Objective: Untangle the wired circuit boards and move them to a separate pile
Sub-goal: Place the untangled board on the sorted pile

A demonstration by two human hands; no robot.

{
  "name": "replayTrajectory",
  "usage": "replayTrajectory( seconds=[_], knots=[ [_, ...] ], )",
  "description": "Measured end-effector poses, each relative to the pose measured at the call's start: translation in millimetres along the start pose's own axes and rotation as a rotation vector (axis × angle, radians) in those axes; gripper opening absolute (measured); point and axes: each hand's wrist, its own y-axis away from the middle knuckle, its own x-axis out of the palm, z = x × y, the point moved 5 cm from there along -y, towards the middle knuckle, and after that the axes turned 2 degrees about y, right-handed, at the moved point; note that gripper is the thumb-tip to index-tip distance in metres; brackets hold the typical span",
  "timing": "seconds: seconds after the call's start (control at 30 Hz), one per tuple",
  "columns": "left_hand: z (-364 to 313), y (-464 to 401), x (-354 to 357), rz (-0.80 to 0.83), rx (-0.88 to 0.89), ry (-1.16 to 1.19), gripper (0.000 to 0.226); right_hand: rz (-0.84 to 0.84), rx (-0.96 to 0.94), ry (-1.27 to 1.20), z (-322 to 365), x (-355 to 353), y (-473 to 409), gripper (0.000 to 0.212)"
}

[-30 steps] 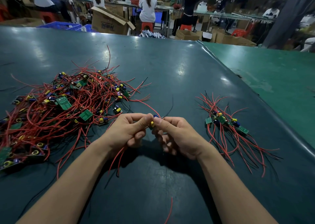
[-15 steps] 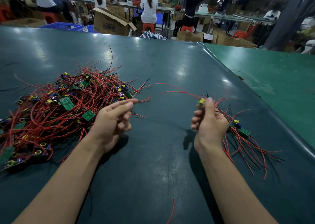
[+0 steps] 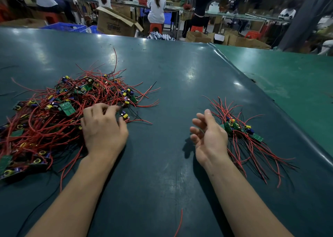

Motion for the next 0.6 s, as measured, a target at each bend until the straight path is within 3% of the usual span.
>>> replayTrajectory(
  seconds=[0.13,0.37,0.5,0.6],
  knots=[
    [6,-3,6,0.133,-0.009,-0.188,0.019,0.089,-0.029,0.095,-1,9,3,0.025],
    [9,-1,4,0.2,-0.001,-0.166,0.015,0.159,-0.058,0.193,-2,13,6,0.028],
    [-2,1,-6,0.019,0.016,0.041,0.009,0.208,-0.082,0.276,-3,16,6,0.026],
    [-19,7,-24,-0.211,0.204,0.203,0.011,0.335,-0.118,0.33,-7,23,11,0.027]
  ],
)
